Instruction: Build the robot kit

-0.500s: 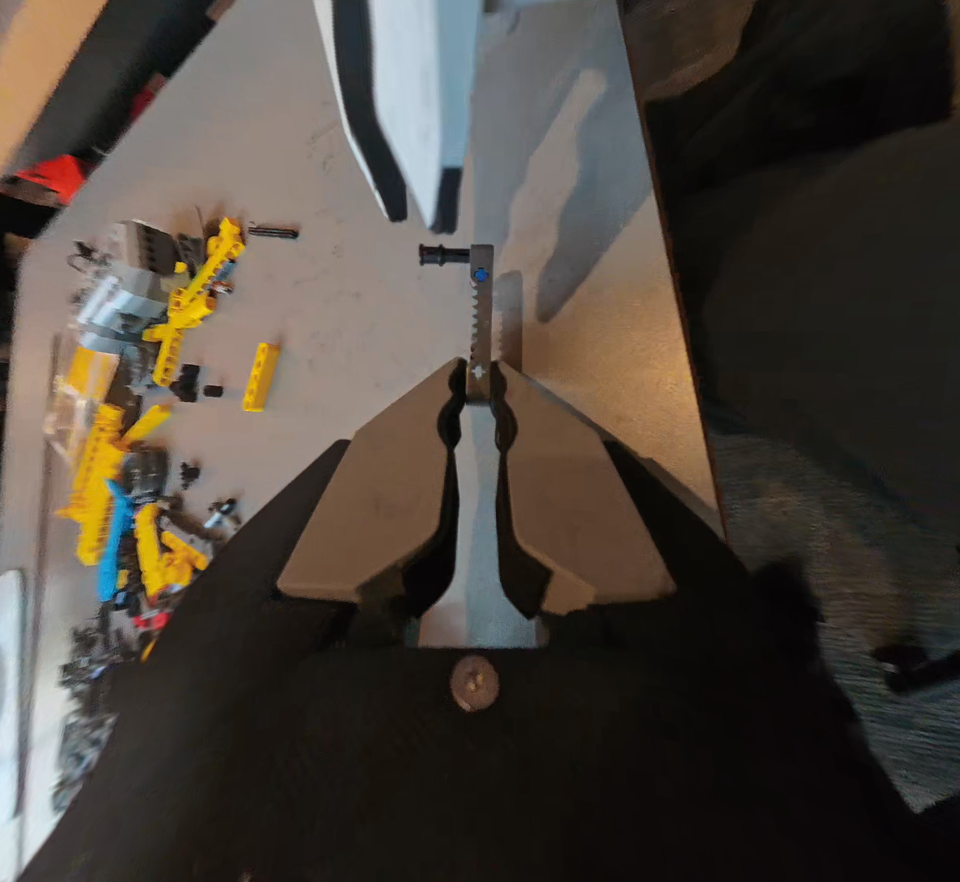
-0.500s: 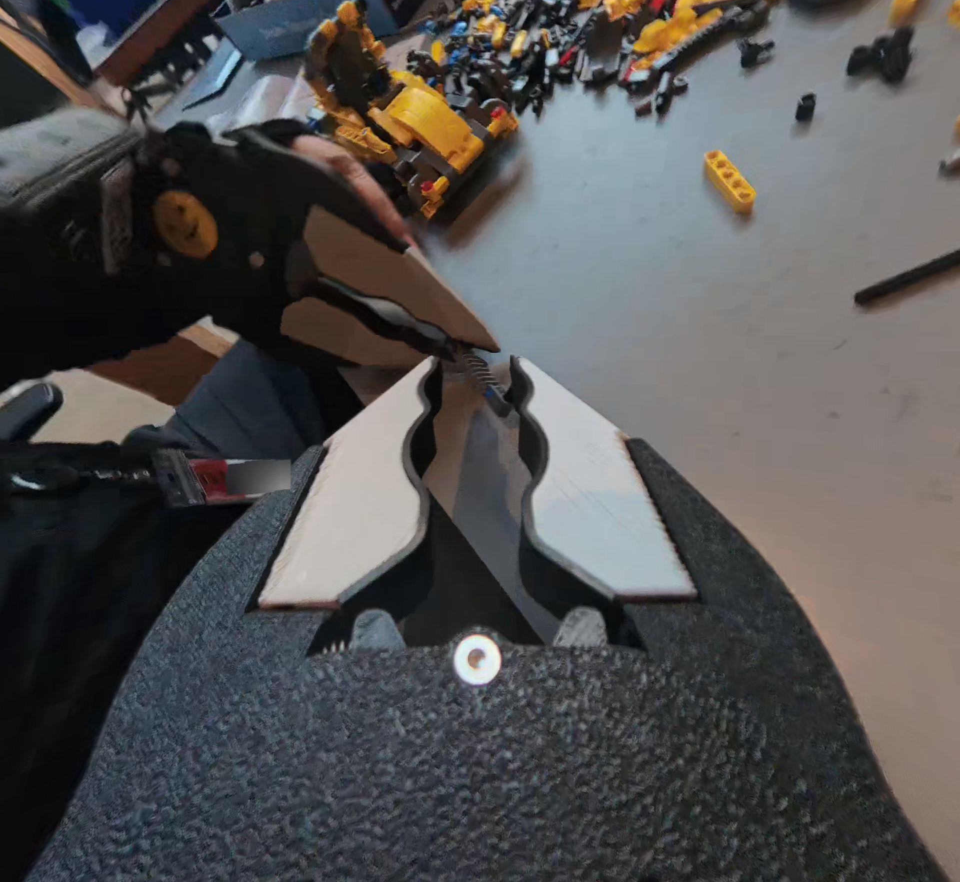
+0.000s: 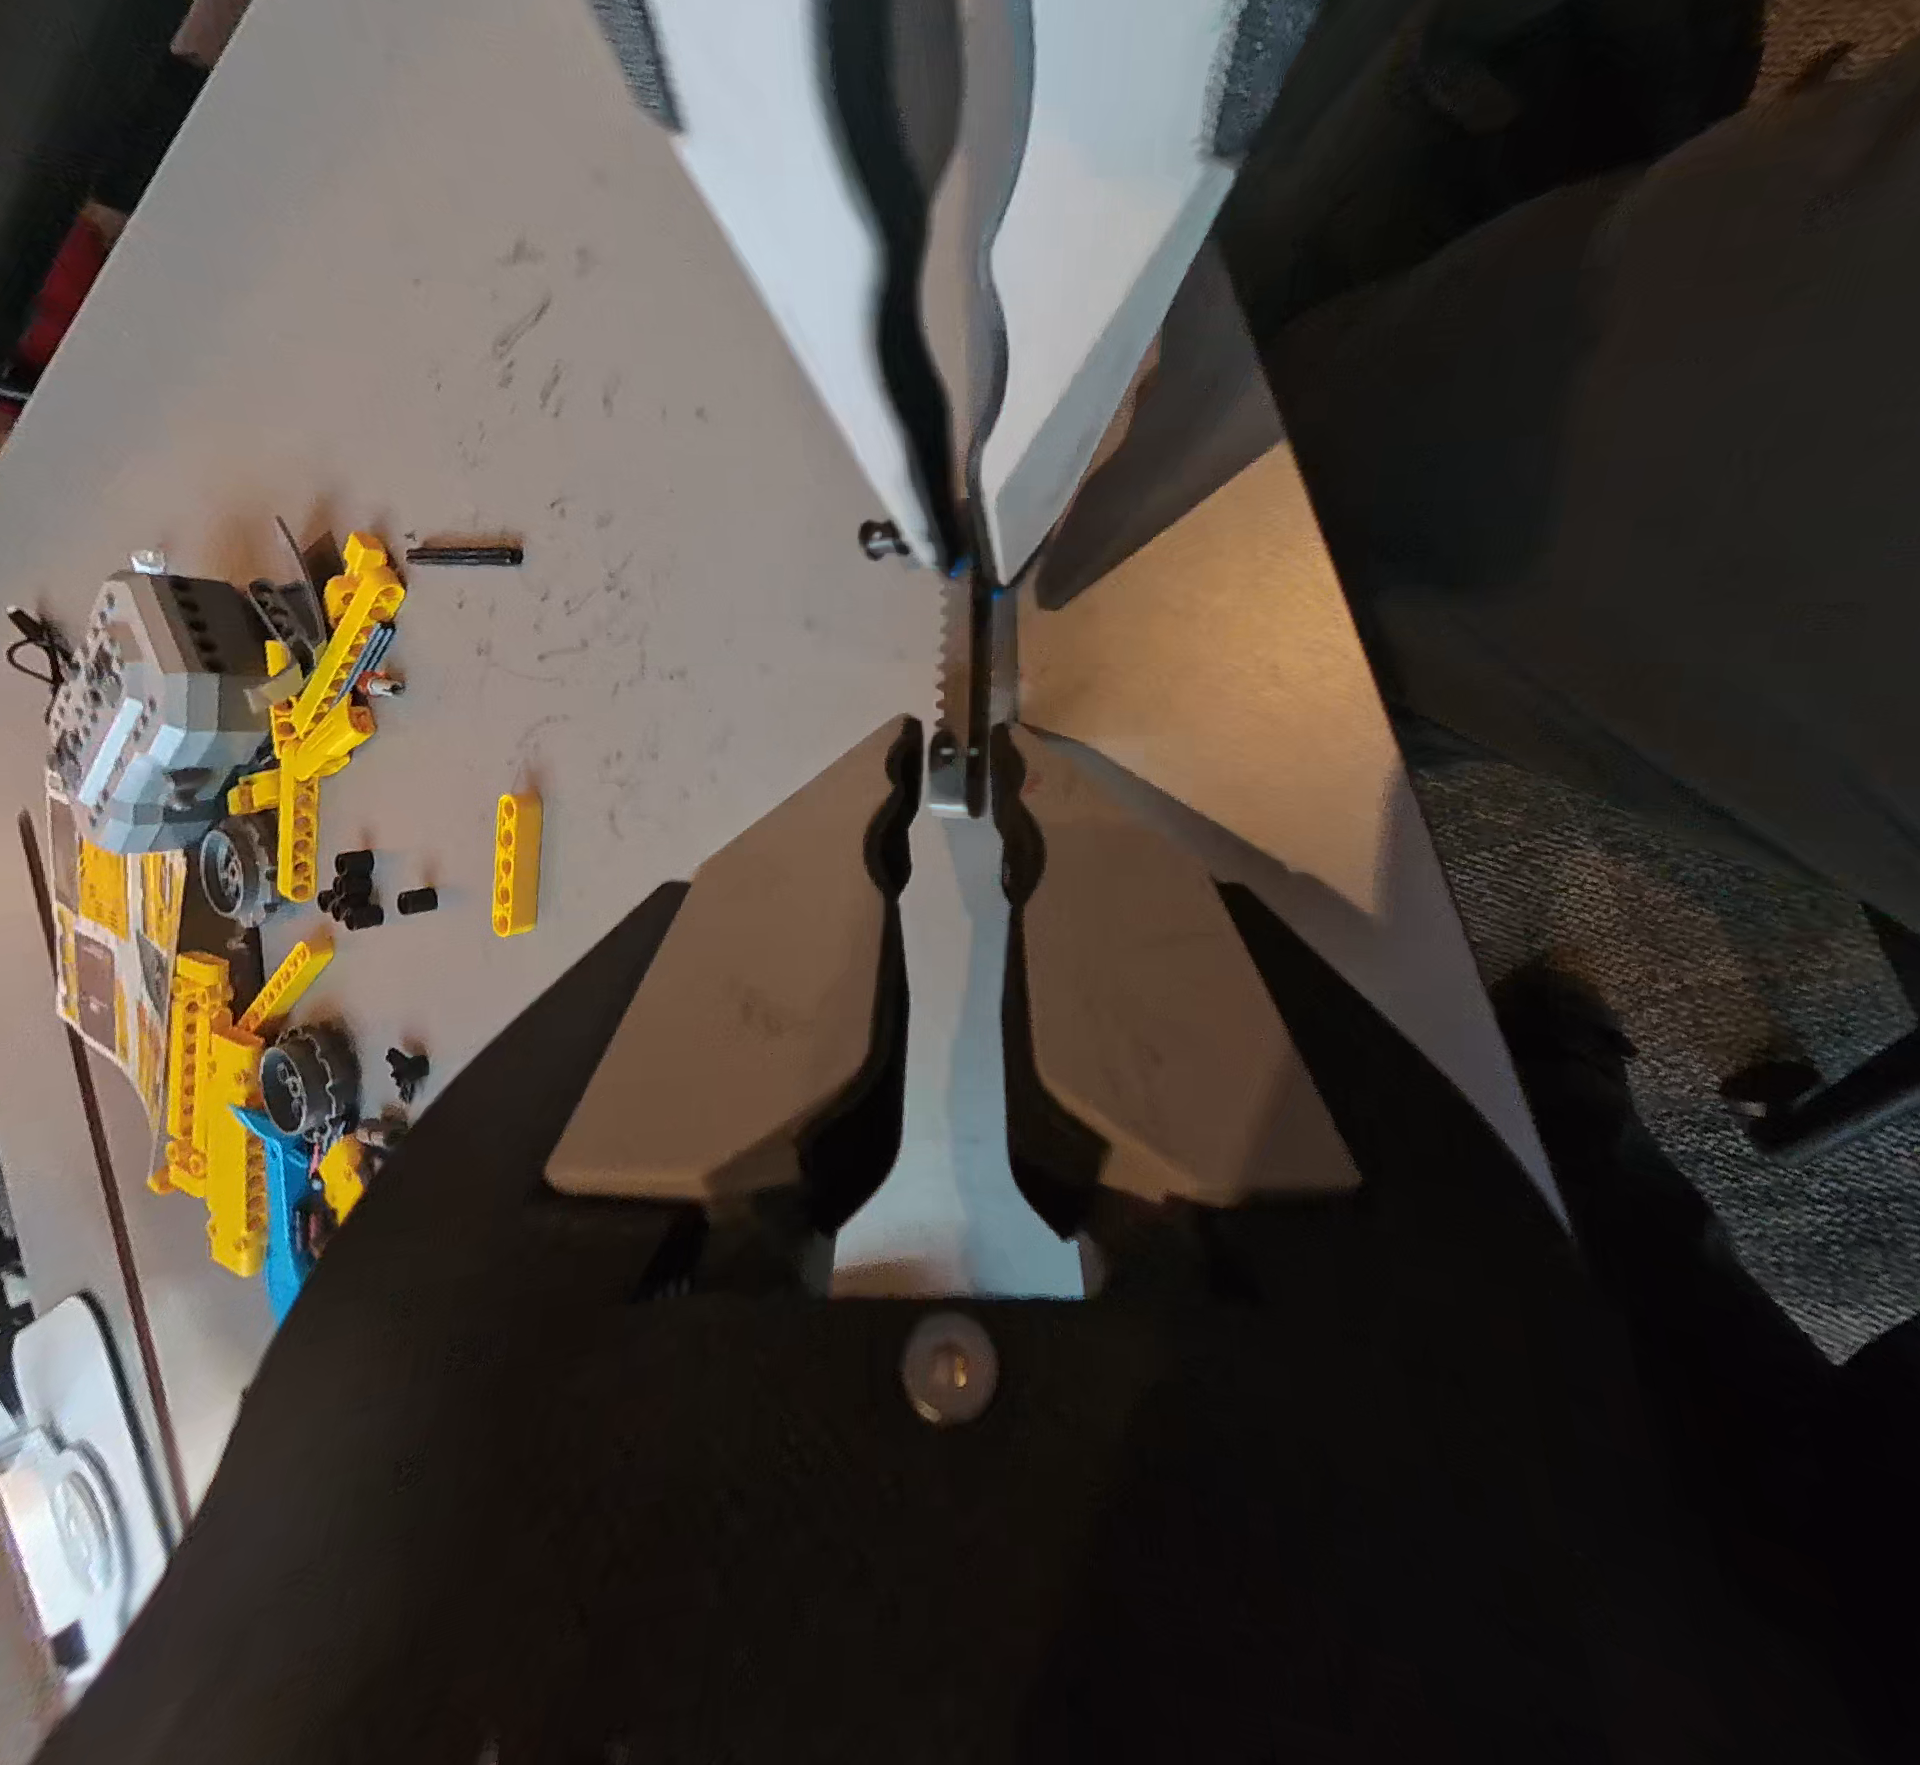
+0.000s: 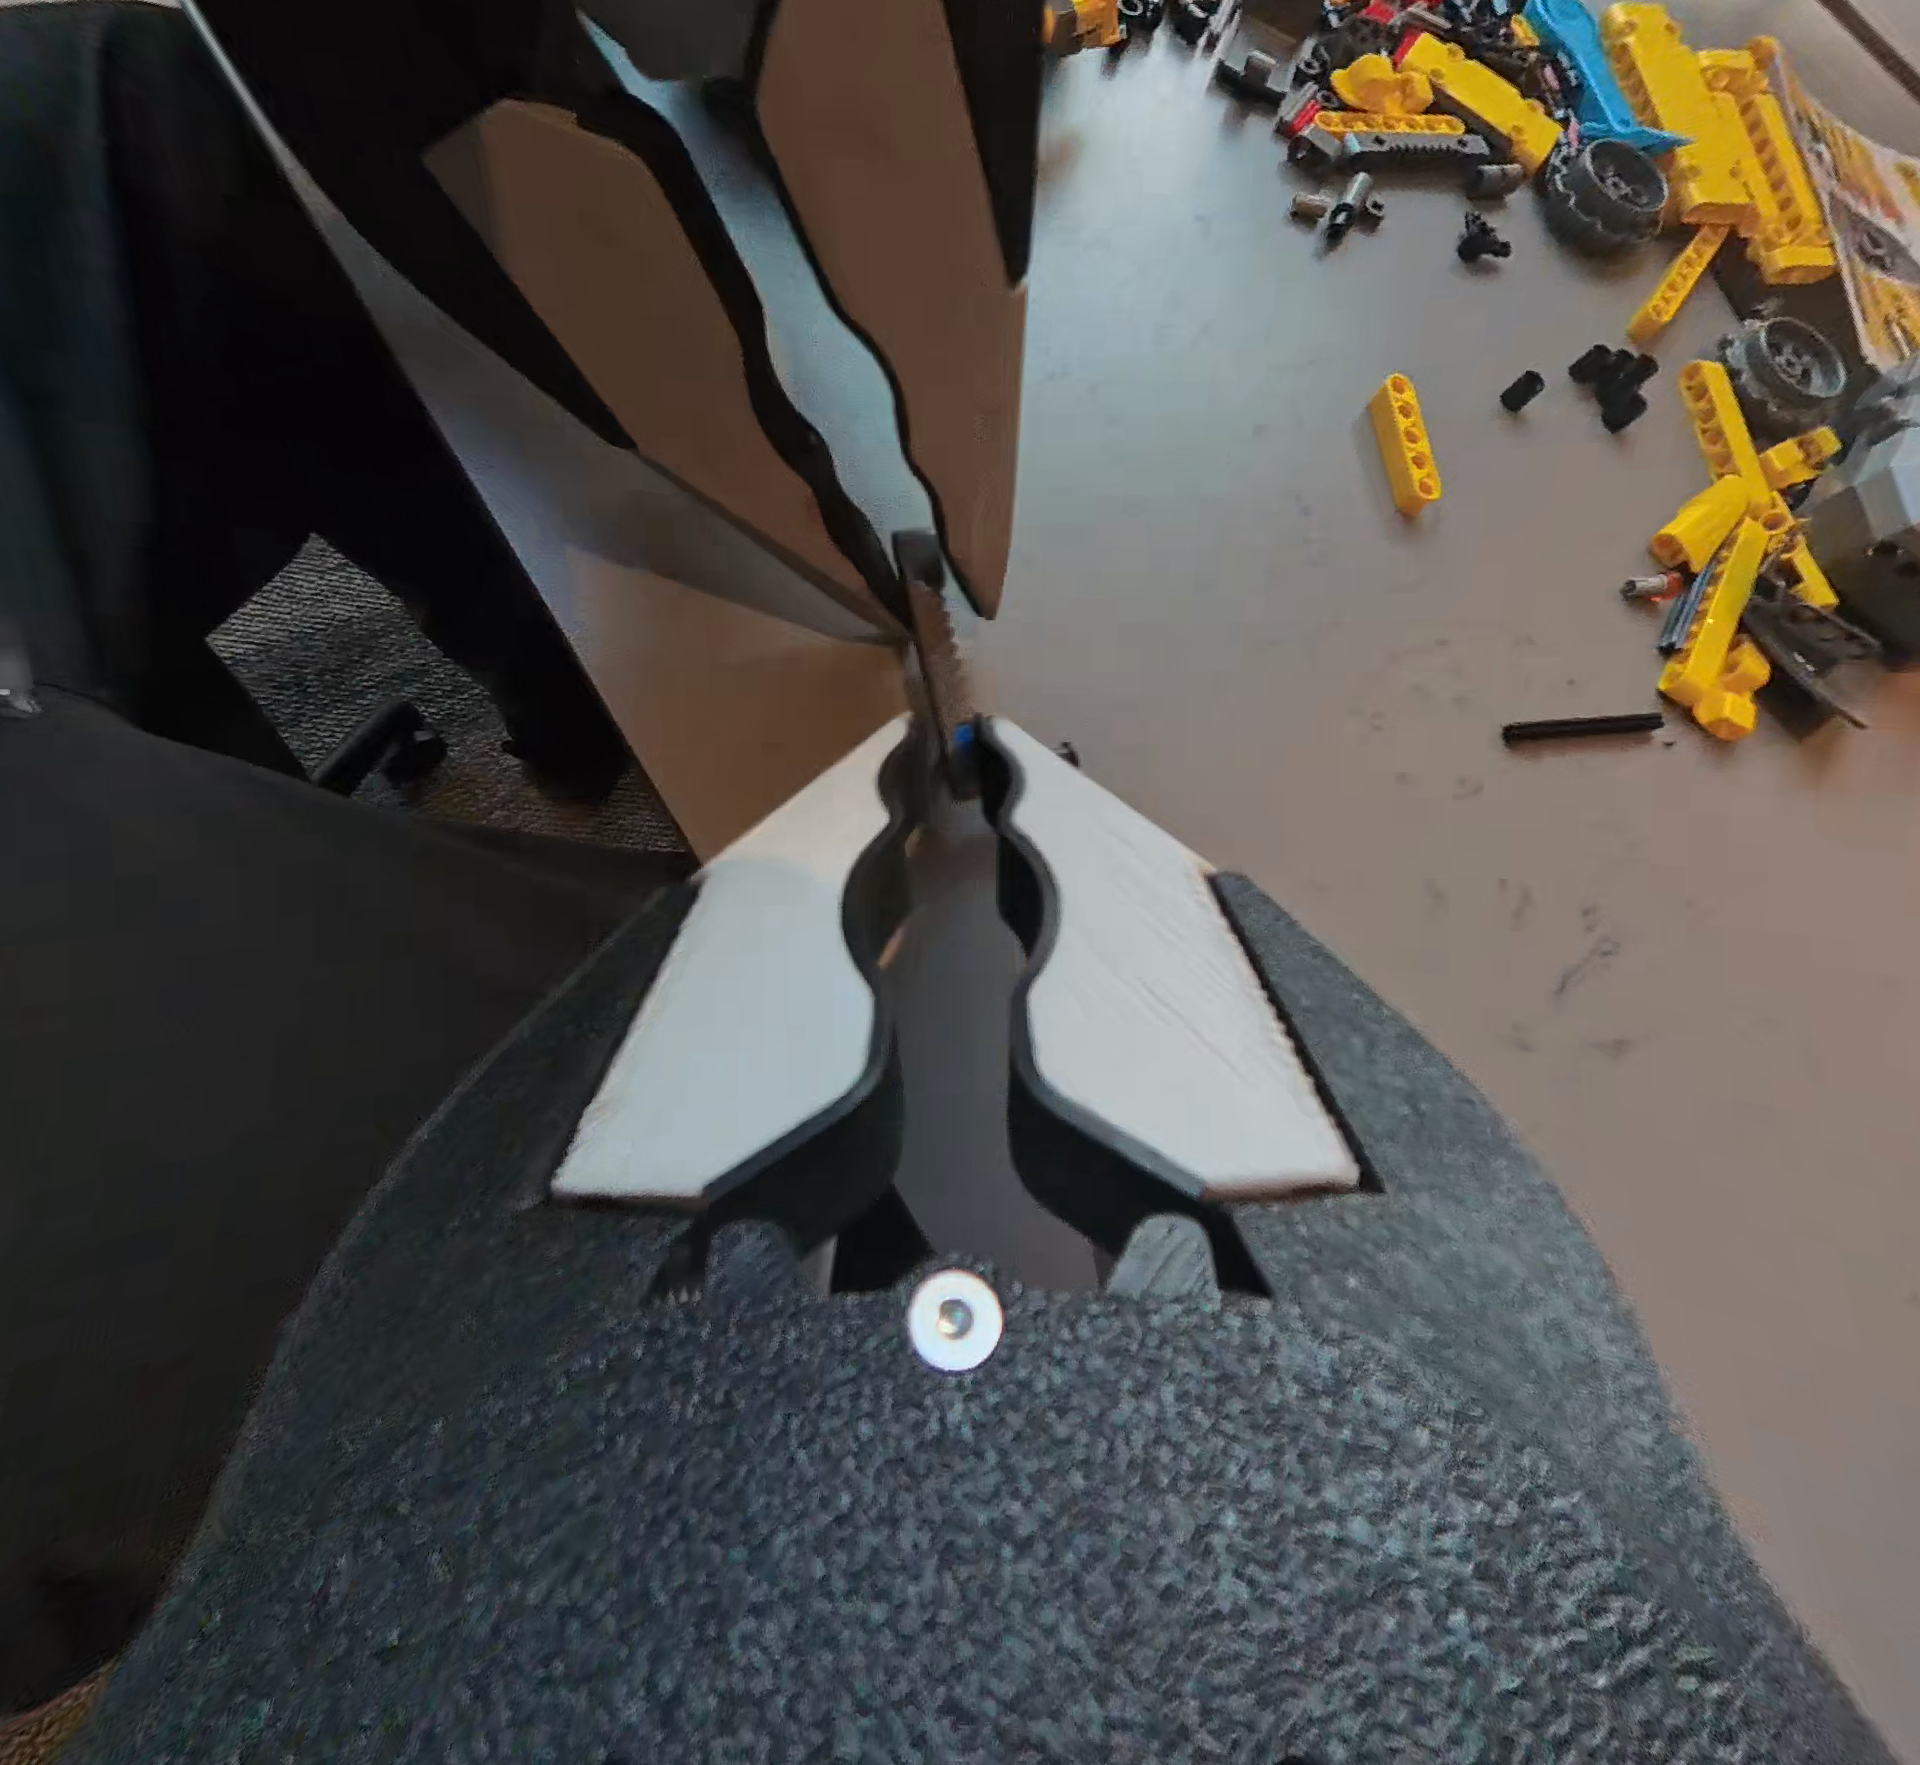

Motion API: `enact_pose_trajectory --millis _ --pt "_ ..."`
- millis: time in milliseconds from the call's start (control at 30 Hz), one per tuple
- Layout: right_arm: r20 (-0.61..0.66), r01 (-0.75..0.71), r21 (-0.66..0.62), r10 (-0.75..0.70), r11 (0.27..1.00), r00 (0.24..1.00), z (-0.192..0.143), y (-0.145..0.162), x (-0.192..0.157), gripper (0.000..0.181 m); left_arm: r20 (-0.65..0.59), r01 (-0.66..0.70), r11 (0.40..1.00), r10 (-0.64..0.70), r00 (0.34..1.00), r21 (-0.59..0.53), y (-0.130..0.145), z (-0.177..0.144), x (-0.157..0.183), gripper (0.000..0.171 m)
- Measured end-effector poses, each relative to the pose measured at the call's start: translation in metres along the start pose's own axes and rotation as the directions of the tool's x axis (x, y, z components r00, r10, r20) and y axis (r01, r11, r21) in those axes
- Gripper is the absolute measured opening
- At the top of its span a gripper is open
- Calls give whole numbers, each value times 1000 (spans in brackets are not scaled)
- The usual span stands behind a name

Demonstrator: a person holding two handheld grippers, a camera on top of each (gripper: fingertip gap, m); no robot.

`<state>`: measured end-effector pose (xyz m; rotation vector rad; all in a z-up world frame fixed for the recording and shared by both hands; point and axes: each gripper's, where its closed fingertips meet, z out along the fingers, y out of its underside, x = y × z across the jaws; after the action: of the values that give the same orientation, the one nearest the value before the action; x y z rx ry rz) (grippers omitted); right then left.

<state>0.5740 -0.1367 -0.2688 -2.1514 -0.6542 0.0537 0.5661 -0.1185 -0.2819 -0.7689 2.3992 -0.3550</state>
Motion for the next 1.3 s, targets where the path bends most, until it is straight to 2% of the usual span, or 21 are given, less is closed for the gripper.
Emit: enact_pose_trajectory --millis 100,200,300,433,500,633,700,800,833,900,933,1000,1133,1233,1300 --pt "-7 -53 19 53 998 999 4 -3 0 5 33 77 997 -77 997 -7 2 0 -3 13" --pt "2 -97 36 97 995 995 9 -6 -3 10 139 158 987 -153 978 -28 10 -3 -12 21" --pt "4 -142 49 142 989 990 13 -10 -4 8 227 236 970 -219 949 -50 20 -15 -17 31" --pt "44 -190 75 187 979 981 19 -22 -14 13 350 341 939 -307 885 -39 36 -40 -23 28" --pt "51 -200 92 196 975 979 19 -29 -17 18 366 419 908 -389 845 -3 44 -54 -16 28" --pt "43 -252 183 248 950 968 2 -42 -9 24 233 567 802 -597 767 190 38 -84 35 35" --pt "40 -280 242 279 929 959 -10 -46 -3 28 181 600 762 -644 743 246 39 -98 67 45" --pt "-23 -242 352 267 904 963 -24 -50 9 30 63 649 683 -704 708 337 31 -110 115 58" --pt "-33 -238 380 271 894 962 -27 -52 11 31 0 666 648 -716 698 370 25 -113 131 56" --pt "-69 -275 394 327 877 943 -26 -49 22 63 -107 698 589 -728 677 408 17 -115 161 57" --pt "-81 -302 384 357 873 931 -23 -45 27 72 -123 702 588 -725 678 401 18 -114 173 59" --pt "-87 -344 360 398 867 913 -17 -37 33 73 -111 704 615 -720 685 355 30 -109 190 68" --pt "-118 -380 346 442 858 889 -7 -27 42 71 -77 680 651 -701 709 338 43 -106 202 56" --pt "-120 -402 322 458 857 881 0 -20 42 71 -89 673 655 -691 717 343 44 -101 211 54" --pt "-93 -427 316 475 847 875 3 -19 40 68 -73 652 690 -667 742 314 47 -96 218 54"
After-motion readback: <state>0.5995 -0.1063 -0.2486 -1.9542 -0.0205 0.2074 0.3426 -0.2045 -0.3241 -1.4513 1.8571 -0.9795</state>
